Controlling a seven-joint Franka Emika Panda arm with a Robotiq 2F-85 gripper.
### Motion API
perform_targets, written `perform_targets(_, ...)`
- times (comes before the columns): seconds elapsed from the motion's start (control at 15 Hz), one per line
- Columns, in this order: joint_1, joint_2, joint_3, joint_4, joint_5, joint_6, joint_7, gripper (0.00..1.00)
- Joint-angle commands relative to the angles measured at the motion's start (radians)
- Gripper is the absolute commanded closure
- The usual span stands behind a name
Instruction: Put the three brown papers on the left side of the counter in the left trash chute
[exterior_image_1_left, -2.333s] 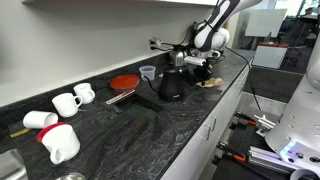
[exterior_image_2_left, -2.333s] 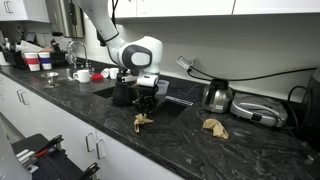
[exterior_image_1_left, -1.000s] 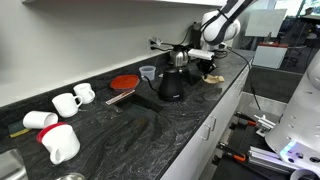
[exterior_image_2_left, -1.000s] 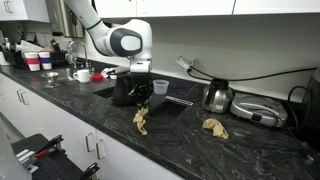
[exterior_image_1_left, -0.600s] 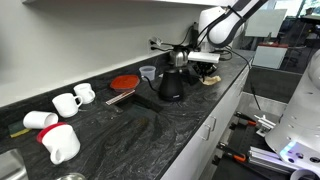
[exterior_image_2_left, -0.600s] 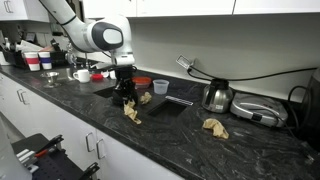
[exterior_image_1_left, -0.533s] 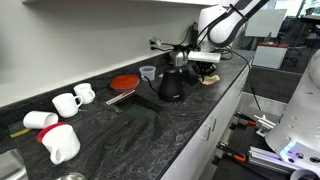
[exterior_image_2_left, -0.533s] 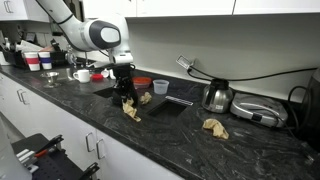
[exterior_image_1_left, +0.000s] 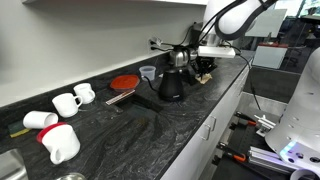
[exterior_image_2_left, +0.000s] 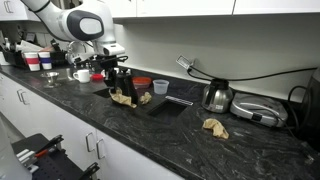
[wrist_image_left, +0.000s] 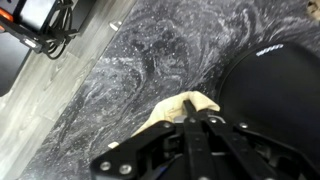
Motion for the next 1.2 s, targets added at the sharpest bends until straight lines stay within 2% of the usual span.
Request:
perform_targets(0.0, -0.023, -0.012, 0.044, -0.005, 0.052, -0.003, -0.057, 0.99)
perform_targets(0.6, -0.016, -0.02, 0.043, -0.009, 0.061, -0.003, -0.088, 1.0)
perform_targets(0.73, 0.033, -0.009, 0.07, 0.006, 0.106, 0.0, -0.094, 1.0)
perform_targets(1.13, 0.207, 0.086, 0.211, 0.121, 0.297, 0.019, -0.09, 1.0)
